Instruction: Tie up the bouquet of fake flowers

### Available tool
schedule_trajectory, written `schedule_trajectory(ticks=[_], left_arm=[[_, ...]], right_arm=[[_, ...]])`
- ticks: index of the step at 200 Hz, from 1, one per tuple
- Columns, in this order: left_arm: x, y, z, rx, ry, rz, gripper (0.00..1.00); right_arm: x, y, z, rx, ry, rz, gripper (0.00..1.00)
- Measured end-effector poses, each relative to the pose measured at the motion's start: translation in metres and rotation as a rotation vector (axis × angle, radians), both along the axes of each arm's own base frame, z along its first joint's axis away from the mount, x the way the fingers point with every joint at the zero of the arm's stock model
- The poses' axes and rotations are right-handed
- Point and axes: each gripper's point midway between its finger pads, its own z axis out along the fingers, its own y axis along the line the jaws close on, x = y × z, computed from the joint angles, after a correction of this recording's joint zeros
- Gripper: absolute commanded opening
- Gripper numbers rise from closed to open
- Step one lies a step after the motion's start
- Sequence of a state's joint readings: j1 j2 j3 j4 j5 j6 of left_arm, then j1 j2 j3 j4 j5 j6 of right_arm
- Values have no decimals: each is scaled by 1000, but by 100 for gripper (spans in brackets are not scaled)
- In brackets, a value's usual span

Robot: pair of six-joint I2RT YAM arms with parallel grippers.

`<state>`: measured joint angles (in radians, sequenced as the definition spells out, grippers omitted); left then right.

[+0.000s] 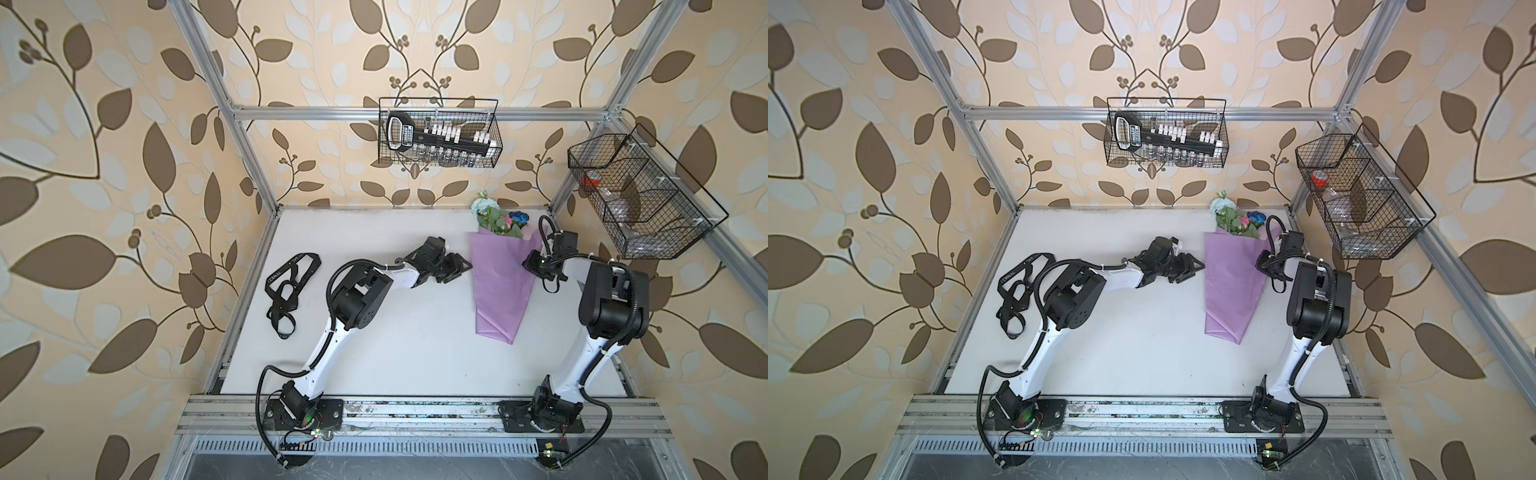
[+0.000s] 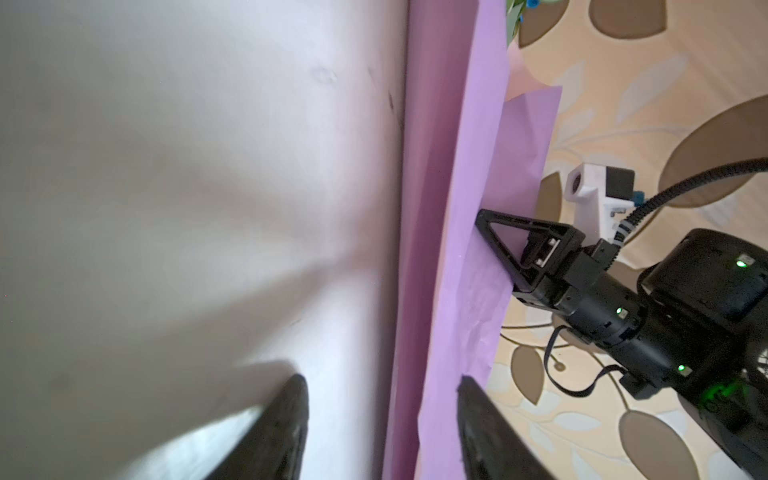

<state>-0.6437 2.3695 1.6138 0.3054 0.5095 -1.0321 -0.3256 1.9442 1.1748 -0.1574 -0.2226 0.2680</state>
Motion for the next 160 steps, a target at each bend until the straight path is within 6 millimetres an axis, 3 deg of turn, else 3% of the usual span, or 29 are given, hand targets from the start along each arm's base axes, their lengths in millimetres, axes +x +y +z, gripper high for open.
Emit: schedule_trajectory(ticks=[32,48,54,58,61,85,103,116,135,160], left_arm=[[11,78,15,68,18,125,86],[15,124,35,124,-3,191,95],[17,140,44,142,-13,221,98],[18,153,50,157,-19,245,99],[18,162,56,169,-33,254,99],[15,233,102,261,-101,381,99],[5,287,131,321,-139,472,99],[-5,327,139,377,-130,538,99],[-19,383,136,485,-89,629,99],[-46,448,116,677,21,741,99]], right_arm=[[-8,-1,4,2,11,-29,65],[-19,0,12,6,16,-65,72],[-24,1,16,3,14,-72,79],[-27,2,19,-2,12,-76,94],[-29,3,22,2,9,-89,99],[-46,13,50,-37,-32,-113,100],[-51,39,69,-69,-73,-83,100],[-54,66,77,-88,-98,-44,99],[-60,110,85,-113,-123,30,100],[-66,166,98,-145,-172,139,100]])
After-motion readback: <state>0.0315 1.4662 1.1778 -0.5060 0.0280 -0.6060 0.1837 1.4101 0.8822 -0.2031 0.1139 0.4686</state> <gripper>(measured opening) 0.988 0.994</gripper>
